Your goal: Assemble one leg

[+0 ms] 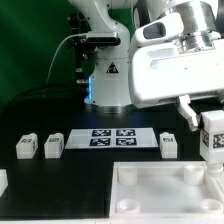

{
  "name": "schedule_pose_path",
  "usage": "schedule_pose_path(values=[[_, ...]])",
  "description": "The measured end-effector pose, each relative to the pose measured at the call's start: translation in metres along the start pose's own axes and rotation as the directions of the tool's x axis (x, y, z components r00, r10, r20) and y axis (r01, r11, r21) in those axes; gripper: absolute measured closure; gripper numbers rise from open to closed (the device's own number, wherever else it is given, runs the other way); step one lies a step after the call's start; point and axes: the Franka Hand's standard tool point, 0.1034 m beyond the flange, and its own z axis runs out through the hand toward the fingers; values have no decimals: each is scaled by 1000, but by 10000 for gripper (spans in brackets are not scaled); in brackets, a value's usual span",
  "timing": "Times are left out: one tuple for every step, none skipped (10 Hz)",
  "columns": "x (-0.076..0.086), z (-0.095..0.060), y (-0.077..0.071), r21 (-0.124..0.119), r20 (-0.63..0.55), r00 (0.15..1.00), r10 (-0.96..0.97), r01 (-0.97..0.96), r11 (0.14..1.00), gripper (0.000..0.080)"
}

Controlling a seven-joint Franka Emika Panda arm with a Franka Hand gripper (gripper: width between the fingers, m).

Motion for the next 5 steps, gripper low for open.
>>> schedule_pose_path(values=[[-3, 10, 0, 2, 8, 1000, 2, -2, 1000, 506], [-6, 19, 2, 3, 15, 1000, 0, 0, 1000, 506], [-5, 21, 2, 4, 17, 1000, -1, 1, 1000, 506], [-3, 22, 2, 4, 14, 1000, -2, 2, 1000, 506], [1, 25, 3, 4, 13, 1000, -3, 3, 1000, 506]])
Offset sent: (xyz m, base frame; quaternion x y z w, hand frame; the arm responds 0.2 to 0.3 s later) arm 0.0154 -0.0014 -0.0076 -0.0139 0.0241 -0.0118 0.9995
